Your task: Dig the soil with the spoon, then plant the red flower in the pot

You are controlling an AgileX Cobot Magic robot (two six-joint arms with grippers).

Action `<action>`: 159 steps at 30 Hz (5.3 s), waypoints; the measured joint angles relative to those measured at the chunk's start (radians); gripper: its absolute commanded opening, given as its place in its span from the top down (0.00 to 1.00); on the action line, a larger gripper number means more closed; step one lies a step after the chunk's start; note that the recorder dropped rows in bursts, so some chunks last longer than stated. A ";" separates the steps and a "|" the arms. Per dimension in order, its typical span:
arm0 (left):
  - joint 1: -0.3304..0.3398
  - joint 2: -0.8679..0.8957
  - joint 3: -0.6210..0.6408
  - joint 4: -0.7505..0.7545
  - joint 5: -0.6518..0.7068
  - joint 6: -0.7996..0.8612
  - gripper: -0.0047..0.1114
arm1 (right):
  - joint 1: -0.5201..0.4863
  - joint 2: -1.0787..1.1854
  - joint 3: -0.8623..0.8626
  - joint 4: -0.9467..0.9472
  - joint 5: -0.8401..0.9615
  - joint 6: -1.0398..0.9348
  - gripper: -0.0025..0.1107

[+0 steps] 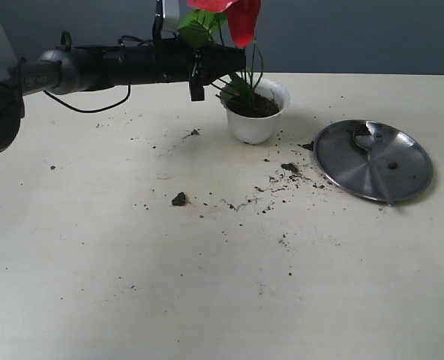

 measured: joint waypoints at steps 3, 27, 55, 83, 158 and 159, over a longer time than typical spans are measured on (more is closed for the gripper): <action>0.000 -0.004 0.002 0.006 -0.002 0.000 0.96 | 0.000 0.000 0.000 0.000 0.000 0.000 0.98; -0.006 -0.036 0.002 0.054 -0.027 -0.010 0.96 | 0.000 0.000 0.000 0.000 0.000 0.000 0.98; -0.006 -0.050 0.006 0.076 -0.035 -0.024 0.36 | 0.000 0.000 0.000 0.000 0.000 0.000 0.98; 0.023 -0.101 0.010 0.187 -0.047 -0.208 0.26 | 0.000 0.000 0.000 0.000 0.000 0.000 0.98; 0.284 -0.684 0.258 0.352 -0.045 -0.773 0.35 | 0.000 0.000 0.000 0.000 0.000 0.000 0.98; 0.284 -0.693 0.258 0.350 -0.045 -0.778 0.40 | 0.000 0.000 0.000 0.000 0.000 0.000 0.98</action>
